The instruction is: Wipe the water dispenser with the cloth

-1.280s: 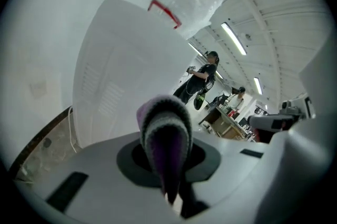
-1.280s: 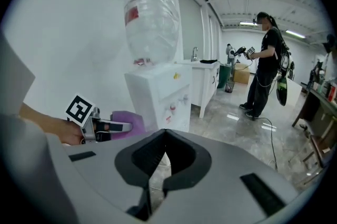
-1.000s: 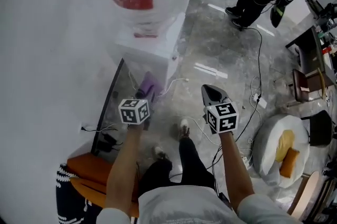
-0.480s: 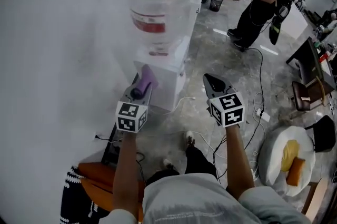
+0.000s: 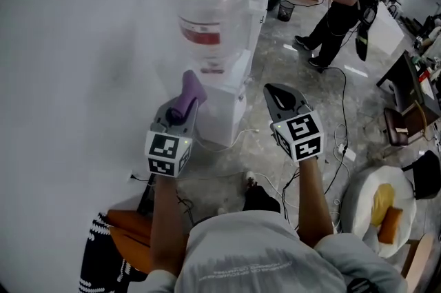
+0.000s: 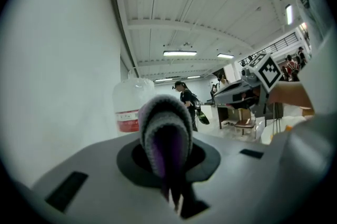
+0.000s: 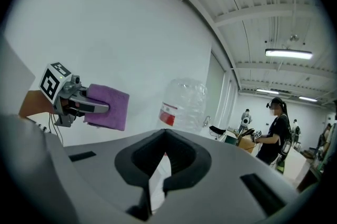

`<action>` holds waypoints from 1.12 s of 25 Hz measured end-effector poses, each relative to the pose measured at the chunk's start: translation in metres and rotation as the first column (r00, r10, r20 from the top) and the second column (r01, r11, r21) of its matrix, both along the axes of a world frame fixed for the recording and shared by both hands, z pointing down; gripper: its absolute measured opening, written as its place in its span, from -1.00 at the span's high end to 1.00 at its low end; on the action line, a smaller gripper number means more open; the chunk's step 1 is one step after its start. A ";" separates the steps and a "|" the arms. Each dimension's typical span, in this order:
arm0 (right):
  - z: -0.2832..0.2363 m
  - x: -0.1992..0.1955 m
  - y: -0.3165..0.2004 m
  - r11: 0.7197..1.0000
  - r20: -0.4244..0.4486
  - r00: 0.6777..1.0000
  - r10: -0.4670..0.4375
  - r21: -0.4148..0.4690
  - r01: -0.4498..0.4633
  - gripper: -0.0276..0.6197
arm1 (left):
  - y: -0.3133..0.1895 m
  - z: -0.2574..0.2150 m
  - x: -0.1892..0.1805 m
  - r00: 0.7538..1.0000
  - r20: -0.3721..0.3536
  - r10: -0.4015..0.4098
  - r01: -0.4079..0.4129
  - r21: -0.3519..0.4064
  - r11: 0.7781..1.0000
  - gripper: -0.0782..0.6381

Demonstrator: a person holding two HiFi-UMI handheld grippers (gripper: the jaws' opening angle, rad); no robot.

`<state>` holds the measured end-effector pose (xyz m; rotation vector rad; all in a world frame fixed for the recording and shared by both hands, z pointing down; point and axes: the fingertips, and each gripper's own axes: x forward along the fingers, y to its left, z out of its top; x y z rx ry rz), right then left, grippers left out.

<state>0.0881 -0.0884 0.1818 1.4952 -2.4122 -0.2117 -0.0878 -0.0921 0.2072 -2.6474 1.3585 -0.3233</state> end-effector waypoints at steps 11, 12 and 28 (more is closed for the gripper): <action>-0.026 -0.003 0.020 0.998 0.023 0.999 -0.022 0.065 0.021 0.89 | 0.024 -0.038 0.012 0.998 0.008 0.056 -0.056 0.092 0.994 0.65; -0.025 -0.003 0.020 0.998 0.021 1.000 -0.021 0.062 0.020 0.89 | 0.025 -0.038 0.013 0.998 0.015 0.058 -0.059 0.094 0.994 0.65; -0.017 -0.001 0.023 0.999 0.018 1.000 -0.014 0.042 0.013 0.89 | 0.028 -0.031 0.012 0.998 -0.007 0.055 -0.055 0.083 0.995 0.65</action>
